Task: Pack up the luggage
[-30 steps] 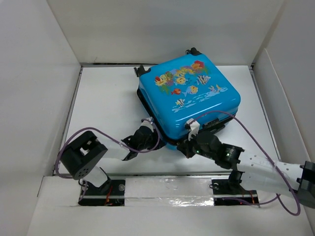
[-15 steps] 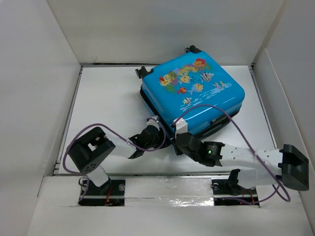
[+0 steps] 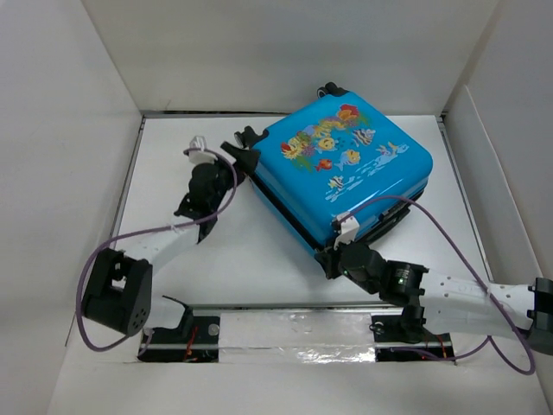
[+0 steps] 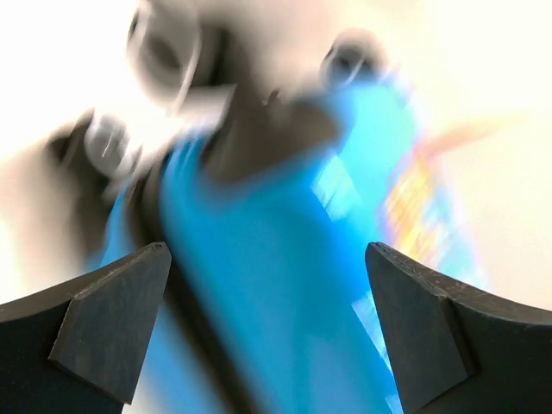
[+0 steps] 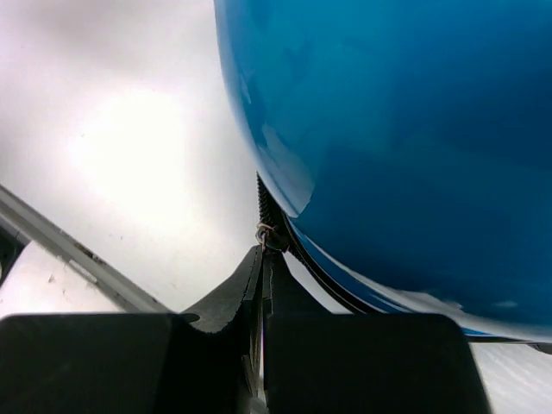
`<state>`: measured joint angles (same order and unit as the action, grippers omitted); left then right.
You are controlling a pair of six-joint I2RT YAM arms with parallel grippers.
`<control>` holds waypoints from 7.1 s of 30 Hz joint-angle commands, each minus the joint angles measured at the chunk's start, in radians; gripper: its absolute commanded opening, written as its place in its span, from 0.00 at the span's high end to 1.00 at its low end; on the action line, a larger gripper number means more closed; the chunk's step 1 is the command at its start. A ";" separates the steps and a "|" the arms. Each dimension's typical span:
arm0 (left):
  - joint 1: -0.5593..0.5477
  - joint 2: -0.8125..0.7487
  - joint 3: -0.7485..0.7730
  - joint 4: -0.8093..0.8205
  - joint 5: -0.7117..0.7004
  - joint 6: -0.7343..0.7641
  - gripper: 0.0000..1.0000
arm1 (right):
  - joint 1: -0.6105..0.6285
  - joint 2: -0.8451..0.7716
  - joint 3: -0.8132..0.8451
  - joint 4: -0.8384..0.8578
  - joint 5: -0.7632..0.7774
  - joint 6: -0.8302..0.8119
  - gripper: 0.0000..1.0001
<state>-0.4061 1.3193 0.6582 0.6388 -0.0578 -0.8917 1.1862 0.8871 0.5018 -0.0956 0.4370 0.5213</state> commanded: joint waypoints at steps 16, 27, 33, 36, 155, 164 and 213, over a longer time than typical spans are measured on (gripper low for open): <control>0.176 0.488 0.538 -0.070 0.257 -0.096 0.01 | 0.027 -0.017 0.011 0.171 -0.161 0.016 1.00; 0.176 0.604 0.537 0.169 0.325 -0.280 0.31 | 0.027 -0.025 0.000 0.163 -0.147 0.019 1.00; 0.211 0.581 0.394 0.472 0.311 -0.354 1.00 | 0.015 -0.080 -0.014 0.146 -0.124 0.020 1.00; 0.251 0.491 0.290 0.501 0.271 -0.313 1.00 | -0.006 -0.132 -0.026 0.111 -0.122 0.020 1.00; 0.101 0.451 0.697 -0.247 0.363 0.762 1.00 | -0.637 -0.115 -0.089 0.330 -0.596 -0.207 1.00; 0.000 0.107 0.078 0.190 0.216 0.522 1.00 | -0.911 -0.070 0.107 0.237 -0.808 -0.268 1.00; -0.099 0.561 0.981 -0.912 0.343 1.160 0.34 | -1.145 -0.356 -0.042 0.008 -1.005 -0.245 1.00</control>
<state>-0.5083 1.8561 1.5623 -0.2413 0.2550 0.2428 0.0387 0.5705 0.4091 -0.2695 -0.4522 0.2581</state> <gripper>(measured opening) 0.678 0.016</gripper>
